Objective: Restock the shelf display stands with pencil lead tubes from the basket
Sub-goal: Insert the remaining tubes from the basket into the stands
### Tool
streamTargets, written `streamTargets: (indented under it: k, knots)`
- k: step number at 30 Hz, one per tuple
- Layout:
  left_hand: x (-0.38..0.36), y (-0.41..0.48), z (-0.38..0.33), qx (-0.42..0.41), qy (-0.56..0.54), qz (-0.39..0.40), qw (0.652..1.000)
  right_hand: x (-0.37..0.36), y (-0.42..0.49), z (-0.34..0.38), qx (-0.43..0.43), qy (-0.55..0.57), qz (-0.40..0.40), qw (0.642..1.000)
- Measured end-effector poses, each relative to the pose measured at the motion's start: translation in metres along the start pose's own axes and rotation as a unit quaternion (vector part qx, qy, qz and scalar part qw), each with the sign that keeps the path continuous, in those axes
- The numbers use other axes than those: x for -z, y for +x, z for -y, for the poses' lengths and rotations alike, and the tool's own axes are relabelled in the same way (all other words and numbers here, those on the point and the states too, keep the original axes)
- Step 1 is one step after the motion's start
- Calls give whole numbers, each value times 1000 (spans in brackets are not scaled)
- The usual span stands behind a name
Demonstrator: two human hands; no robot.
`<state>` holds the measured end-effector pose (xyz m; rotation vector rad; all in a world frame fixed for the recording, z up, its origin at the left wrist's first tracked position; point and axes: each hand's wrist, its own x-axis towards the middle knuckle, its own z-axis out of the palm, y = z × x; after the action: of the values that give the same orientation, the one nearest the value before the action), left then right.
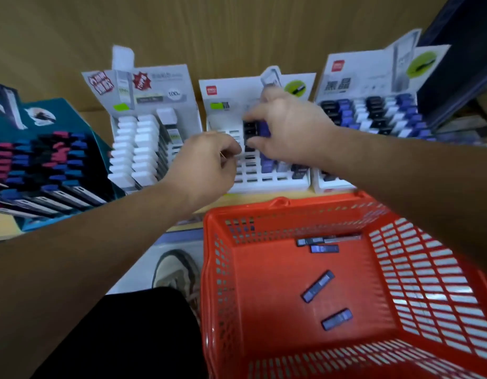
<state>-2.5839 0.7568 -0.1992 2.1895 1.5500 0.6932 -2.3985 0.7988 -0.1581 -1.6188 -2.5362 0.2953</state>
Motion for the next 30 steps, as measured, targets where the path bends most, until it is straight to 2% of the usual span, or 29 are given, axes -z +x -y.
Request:
streamTargets:
  k: [3, 5, 7, 10, 12, 14, 18, 21, 26, 28, 30]
  knots:
    - [-6, -11, -24, -3, -41, -5, 999, 14, -52, 3, -15, 23, -85, 996]
    - [-22, -22, -45, -10, -65, 18, 998, 13, -102, 4, -40, 43, -90, 994]
    - [-48, -37, -62, -15, -80, 95, 992, -2, -154, -3, -116, 34, 7, 993]
    - [-102, -69, -74, -11, -51, 242, 969, -43, -221, -24, -230, 29, 169, 958]
    - [-140, -94, -73, 19, -11, 314, 949, -77, -252, -37, -251, 36, 236, 938]
    - [-178, -117, -68, 52, 13, 354, 934, -115, -269, -47, -255, 50, 291, 921]
    - [-246, -142, -63, 116, 9, 328, 937, -183, -275, -69, -241, 94, 348, 901]
    - [-282, -146, -65, 134, 41, 307, 941, -210, -278, -83, -195, 86, 388, 897]
    - [-311, -140, -59, 86, -2, 321, 943, -245, -277, -95, -143, 53, 408, 900]
    - [-306, -136, -58, 75, 32, 356, 931, -243, -270, -96, -121, 34, 430, 894]
    - [-296, -128, -57, 78, 55, 367, 925, -233, -268, -101, -132, 55, 418, 897]
